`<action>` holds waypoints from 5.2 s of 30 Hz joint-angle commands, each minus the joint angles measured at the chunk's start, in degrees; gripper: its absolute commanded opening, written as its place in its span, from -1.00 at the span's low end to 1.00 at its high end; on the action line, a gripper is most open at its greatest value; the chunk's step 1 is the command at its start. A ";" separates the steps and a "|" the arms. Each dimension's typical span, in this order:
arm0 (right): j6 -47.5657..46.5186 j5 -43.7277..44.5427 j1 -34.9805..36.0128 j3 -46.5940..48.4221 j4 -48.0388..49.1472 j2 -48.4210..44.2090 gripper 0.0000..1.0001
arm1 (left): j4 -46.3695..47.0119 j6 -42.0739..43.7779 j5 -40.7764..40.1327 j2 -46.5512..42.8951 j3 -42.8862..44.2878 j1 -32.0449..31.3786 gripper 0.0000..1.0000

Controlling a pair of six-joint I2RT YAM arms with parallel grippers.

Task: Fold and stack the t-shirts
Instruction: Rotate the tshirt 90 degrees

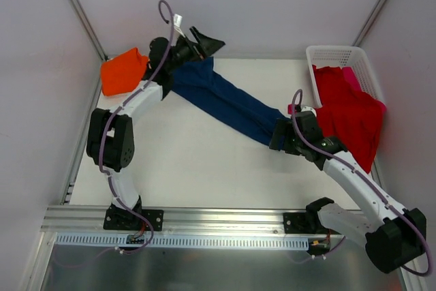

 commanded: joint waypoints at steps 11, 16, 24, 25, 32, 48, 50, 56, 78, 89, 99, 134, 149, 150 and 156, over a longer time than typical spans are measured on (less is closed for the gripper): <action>0.77 2.32 0.17 -4.37 0.88 -8.81 0.99 | 6.74 -1.20 -2.00 13.23 -10.84 -21.11 0.88; 1.65 2.32 0.17 -6.13 0.00 -11.09 0.99 | 0.33 2.57 -3.84 17.09 -5.48 -25.94 0.86; 2.00 3.02 0.17 -6.22 -0.96 -13.20 0.99 | -17.38 8.72 -9.11 16.67 -3.63 -28.41 0.83; 2.00 3.02 0.08 -5.96 -1.05 -13.55 0.99 | -20.66 11.52 -10.60 15.79 -3.19 -28.76 0.83; 1.39 3.11 0.08 -2.18 -3.95 -14.26 0.99 | -45.12 17.61 -25.29 14.55 -0.02 -29.82 0.86; 3.58 3.38 0.08 -2.70 -7.38 -20.68 0.99 | -62.68 24.29 -41.89 1.92 -16.97 -30.26 0.92; 3.76 3.03 0.08 -2.88 -7.12 -20.59 0.99 | -64.98 23.59 -44.45 -0.20 -19.86 -30.26 0.94; 4.90 0.57 0.17 -4.72 -5.63 -19.80 0.99 | -69.03 19.03 -53.67 -12.85 -29.01 -30.26 0.96; 17.11 0.14 29.25 8.19 15.52 16.30 0.99 | -69.56 15.68 -50.61 -66.39 -40.51 -30.43 0.98; 22.48 -5.33 31.37 6.35 31.99 34.34 0.76 | -71.49 13.83 -48.58 -80.28 -49.76 -30.43 0.98; 23.80 -3.74 31.37 2.31 33.57 35.66 -0.21 | -71.49 12.51 -48.23 -79.31 -52.05 -30.43 0.98; 34.96 12.33 47.79 -12.73 23.66 17.83 -0.99 | -71.49 3.47 -39.72 -72.64 -58.28 -30.96 0.98; 36.01 19.90 51.94 -6.84 15.38 19.05 -0.99 | -69.56 -20.24 -46.29 -62.09 -59.70 -56.61 0.98; 36.10 19.90 51.94 -6.75 15.47 19.14 -1.00 | -69.12 -21.75 -49.00 -61.39 -59.70 -59.32 0.98; 36.45 19.90 51.94 -7.01 15.30 19.49 -0.99 | -62.71 -32.30 -57.89 -53.67 -58.74 -68.13 0.98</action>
